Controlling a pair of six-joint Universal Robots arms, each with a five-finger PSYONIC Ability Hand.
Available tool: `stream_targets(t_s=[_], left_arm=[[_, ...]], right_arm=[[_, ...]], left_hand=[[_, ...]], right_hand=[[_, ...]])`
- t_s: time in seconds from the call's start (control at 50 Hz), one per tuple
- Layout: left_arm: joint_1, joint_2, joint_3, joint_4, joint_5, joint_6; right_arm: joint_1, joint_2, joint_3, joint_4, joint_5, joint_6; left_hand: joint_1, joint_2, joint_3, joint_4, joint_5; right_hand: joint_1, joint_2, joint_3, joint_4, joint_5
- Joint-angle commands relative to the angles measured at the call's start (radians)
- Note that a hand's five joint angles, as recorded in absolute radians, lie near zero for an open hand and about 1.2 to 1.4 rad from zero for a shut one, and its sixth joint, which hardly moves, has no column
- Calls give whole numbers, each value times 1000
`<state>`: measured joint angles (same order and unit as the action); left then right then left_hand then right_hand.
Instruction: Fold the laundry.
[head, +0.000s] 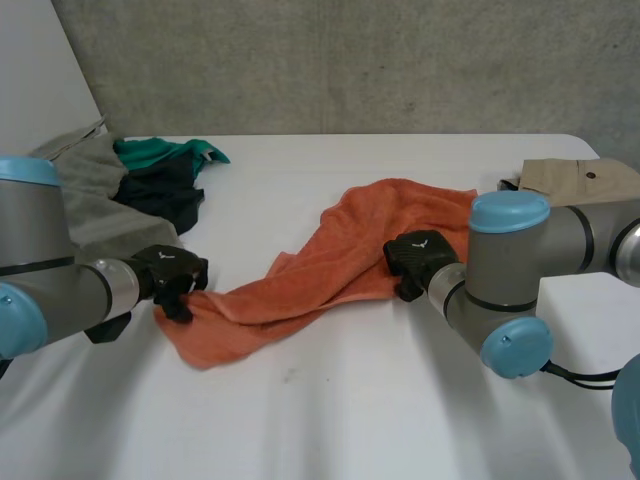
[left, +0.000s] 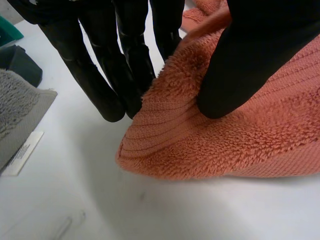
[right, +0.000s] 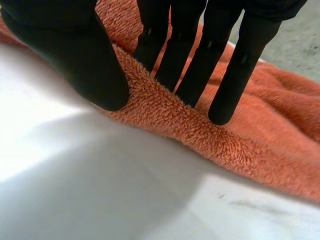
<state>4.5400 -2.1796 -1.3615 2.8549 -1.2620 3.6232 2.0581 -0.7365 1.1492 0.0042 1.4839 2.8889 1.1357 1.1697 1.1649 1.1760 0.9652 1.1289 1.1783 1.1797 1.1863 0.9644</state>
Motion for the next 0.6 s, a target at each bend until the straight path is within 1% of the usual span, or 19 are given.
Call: stream_targets(t_s=[0.02, 0.18, 0.2, 0.26, 0.28, 0.36, 0.42, 0.44, 0.5, 0.52, 0.56, 0.6], left_arm=[[-33, 32, 24, 17, -19, -12], [-58, 245, -5, 41, -22, -93], [-56, 297, -16, 41, -22, -106], [-58, 385, -37, 46, -25, -115], [-61, 443, -54, 47, -30, -118], [-67, 567, -91, 66, -37, -120], [-82, 619, -110, 78, -37, -116], [-99, 641, -117, 95, -39, -115], [-127, 646, -122, 139, -51, -112], [-137, 629, -119, 159, -65, -109], [-142, 586, -113, 182, -86, -101], [-148, 503, -90, 210, -122, -75]], right_arm=[[-26, -89, 26, 2, 13, 4], [-84, -242, 43, 36, 1, 0], [-99, -277, 37, 69, -10, -3], [-128, -329, 17, 134, -30, -25], [-150, -361, -3, 189, -43, -49], [-203, -435, -66, 322, -73, -106], [-228, -463, -111, 385, -85, -134], [-242, -472, -140, 429, -94, -149], [-257, -469, -180, 506, -111, -172], [-263, -456, -202, 557, -122, -192], [-269, -434, -220, 606, -132, -217], [-276, -390, -239, 655, -137, -264]], left_hand=[[261, 227, 231, 220, 256], [261, 227, 231, 220, 256], [261, 227, 231, 220, 256], [261, 227, 231, 220, 256], [261, 227, 231, 220, 256], [261, 227, 231, 220, 256], [261, 227, 231, 220, 256], [261, 227, 231, 220, 256], [261, 227, 231, 220, 256], [261, 227, 231, 220, 256], [261, 227, 231, 220, 256], [261, 227, 231, 220, 256]], right_hand=[[267, 218, 217, 210, 257], [267, 218, 217, 210, 257], [267, 218, 217, 210, 257], [267, 218, 217, 210, 257], [267, 218, 217, 210, 257], [267, 218, 217, 210, 257], [267, 218, 217, 210, 257], [267, 218, 217, 210, 257], [267, 218, 217, 210, 257], [267, 218, 217, 210, 257], [267, 218, 217, 210, 257], [267, 218, 217, 210, 257]])
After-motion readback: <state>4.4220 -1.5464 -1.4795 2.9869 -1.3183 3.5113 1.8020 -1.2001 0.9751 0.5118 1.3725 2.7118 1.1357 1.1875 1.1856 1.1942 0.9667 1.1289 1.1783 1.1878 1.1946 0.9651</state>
